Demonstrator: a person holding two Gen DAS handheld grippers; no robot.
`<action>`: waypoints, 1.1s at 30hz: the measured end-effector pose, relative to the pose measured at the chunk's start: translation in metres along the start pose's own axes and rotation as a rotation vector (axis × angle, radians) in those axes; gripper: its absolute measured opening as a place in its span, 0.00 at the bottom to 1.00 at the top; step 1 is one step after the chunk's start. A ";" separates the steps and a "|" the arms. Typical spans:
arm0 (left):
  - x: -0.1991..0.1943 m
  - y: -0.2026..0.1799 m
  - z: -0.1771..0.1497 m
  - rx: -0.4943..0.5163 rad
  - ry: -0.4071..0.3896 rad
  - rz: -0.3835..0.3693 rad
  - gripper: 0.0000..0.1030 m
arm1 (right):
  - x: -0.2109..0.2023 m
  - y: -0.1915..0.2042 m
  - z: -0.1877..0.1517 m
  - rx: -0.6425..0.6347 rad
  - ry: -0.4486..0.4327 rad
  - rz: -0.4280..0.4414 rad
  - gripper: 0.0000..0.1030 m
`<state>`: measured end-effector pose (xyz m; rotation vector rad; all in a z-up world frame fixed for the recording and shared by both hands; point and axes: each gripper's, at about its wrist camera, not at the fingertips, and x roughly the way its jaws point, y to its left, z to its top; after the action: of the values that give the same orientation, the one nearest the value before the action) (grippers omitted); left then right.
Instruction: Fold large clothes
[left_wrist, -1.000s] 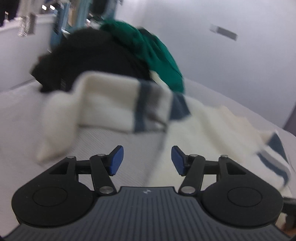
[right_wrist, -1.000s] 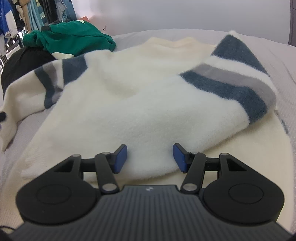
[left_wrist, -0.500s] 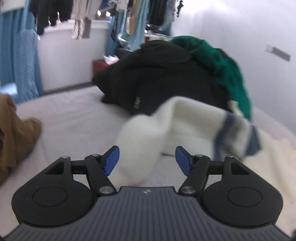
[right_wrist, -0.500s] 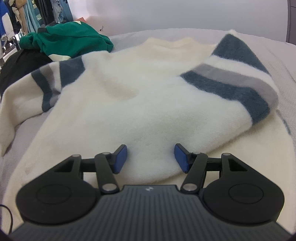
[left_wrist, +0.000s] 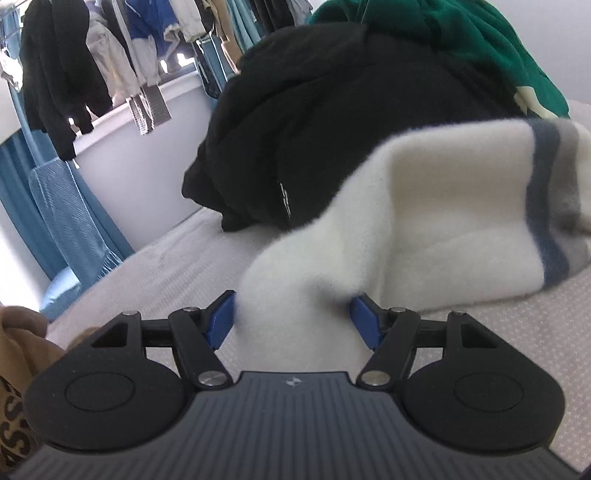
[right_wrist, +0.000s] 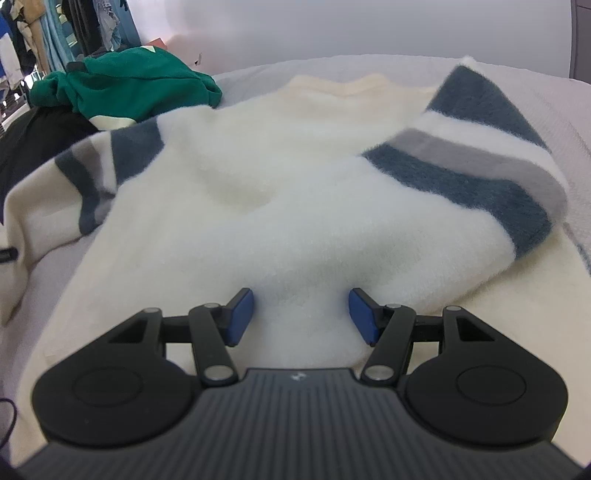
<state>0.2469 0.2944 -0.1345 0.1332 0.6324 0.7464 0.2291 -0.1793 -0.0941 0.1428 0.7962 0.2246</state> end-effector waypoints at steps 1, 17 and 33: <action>0.000 0.002 0.002 -0.009 -0.001 -0.013 0.62 | 0.000 0.000 0.001 0.004 0.001 0.002 0.59; -0.153 0.025 0.047 -0.269 -0.177 -0.521 0.15 | -0.023 -0.009 0.013 0.059 -0.031 0.040 0.59; -0.265 -0.177 -0.001 -0.116 0.106 -1.060 0.15 | -0.085 -0.085 0.030 0.277 -0.212 0.076 0.59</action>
<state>0.2024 -0.0131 -0.0643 -0.3388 0.6523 -0.2389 0.2054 -0.2838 -0.0328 0.4515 0.6079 0.1662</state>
